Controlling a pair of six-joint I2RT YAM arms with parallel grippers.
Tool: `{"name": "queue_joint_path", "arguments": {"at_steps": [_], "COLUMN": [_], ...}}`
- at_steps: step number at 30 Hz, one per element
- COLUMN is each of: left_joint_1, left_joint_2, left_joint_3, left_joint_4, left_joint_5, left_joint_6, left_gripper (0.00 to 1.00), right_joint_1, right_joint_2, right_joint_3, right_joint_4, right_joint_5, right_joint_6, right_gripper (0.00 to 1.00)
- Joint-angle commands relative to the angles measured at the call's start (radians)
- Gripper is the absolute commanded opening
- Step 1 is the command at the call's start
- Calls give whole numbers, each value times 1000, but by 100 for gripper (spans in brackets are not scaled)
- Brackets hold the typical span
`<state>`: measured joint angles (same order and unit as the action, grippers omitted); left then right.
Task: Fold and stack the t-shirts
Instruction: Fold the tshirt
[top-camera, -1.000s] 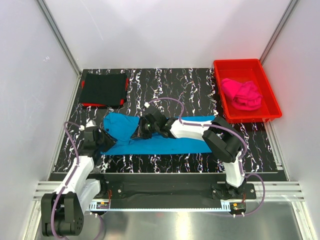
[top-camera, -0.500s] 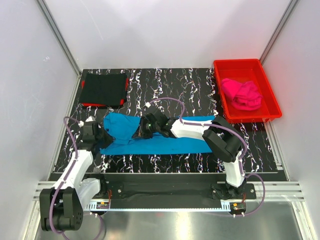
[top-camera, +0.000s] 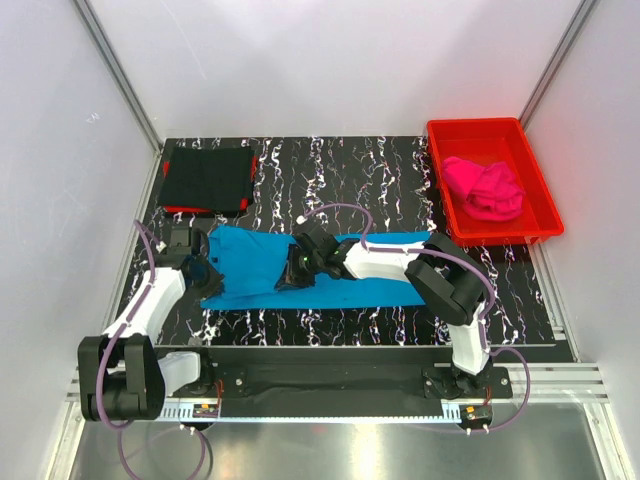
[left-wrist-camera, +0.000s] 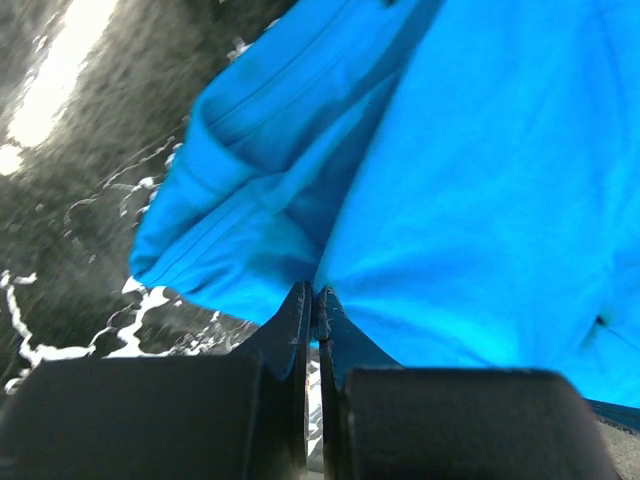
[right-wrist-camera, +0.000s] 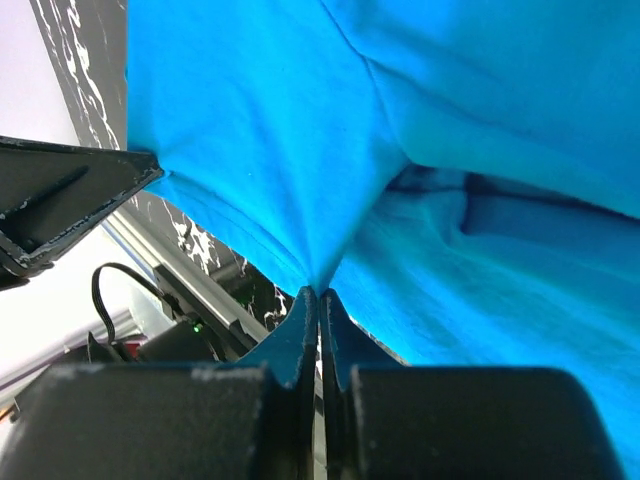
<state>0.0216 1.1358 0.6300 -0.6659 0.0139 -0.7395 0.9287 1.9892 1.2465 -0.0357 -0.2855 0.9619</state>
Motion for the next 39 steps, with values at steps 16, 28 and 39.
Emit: {"name": "queue_joint_path", "arguments": {"at_steps": [16,28,39], "left_joint_1": [3,5,14], "left_joint_2": [105,514,613], "left_joint_3": [327,482,510], "left_joint_4": [-49,212,137], "left_joint_5": [-21,177,-55], "left_joint_6": [97,126,22], "left_gripper": [49,50,50], "right_joint_1": [-11,-273,-591], "right_joint_2": [-136,-181,-104], "right_joint_3": [-15,-22,-47], "right_joint_4": [-154,-266,-351], "right_joint_5": [-32,106,359], "right_joint_6": [-133,-351,-402], "right_gripper": [34,28,23]}}
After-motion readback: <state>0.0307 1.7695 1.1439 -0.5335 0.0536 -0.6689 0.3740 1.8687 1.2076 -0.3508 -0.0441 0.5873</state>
